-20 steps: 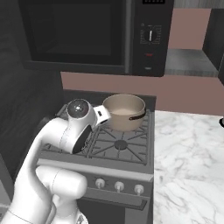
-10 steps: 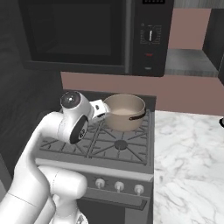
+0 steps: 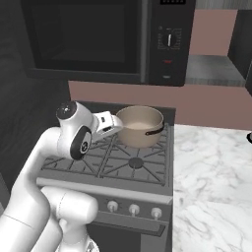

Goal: Move the pot and pan from the stove into the sink.

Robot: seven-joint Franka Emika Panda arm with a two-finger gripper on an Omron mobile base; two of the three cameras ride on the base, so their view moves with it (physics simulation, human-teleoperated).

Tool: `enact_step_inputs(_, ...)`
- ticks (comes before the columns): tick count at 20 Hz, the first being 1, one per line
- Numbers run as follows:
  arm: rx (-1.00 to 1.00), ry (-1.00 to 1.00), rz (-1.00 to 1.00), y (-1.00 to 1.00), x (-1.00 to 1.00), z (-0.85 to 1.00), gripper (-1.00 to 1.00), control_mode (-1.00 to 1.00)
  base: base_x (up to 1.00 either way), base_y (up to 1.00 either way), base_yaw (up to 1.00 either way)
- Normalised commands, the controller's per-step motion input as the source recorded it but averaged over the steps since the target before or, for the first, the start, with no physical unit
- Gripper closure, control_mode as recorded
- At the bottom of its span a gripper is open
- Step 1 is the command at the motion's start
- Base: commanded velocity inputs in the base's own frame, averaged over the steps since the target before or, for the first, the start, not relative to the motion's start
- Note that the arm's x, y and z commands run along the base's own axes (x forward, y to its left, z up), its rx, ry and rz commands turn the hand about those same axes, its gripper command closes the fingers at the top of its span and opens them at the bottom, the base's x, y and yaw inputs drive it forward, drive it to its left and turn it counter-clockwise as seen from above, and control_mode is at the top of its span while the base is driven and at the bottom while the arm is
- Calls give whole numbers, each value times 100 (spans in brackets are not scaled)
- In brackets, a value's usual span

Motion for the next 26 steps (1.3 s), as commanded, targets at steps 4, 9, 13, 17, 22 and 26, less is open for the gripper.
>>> enact_step_inputs(4,0,0,0,0,16,0,-100,-100,0,0,0)
enact_step_inputs(9,0,1,0,0,49,-1,-100,-100,0,0,0)
enact_step_inputs(13,0,0,0,0,63,-3,-100,-100,0,0,0)
enact_step_inputs(17,0,0,0,0,60,-8,-100,-100,0,0,0)
enact_step_inputs(22,0,0,2,-6,48,-18,-100,-100,0,0,0)
enact_step_inputs(26,0,0,4,-13,52,-29,-100,-100,0,0,0)
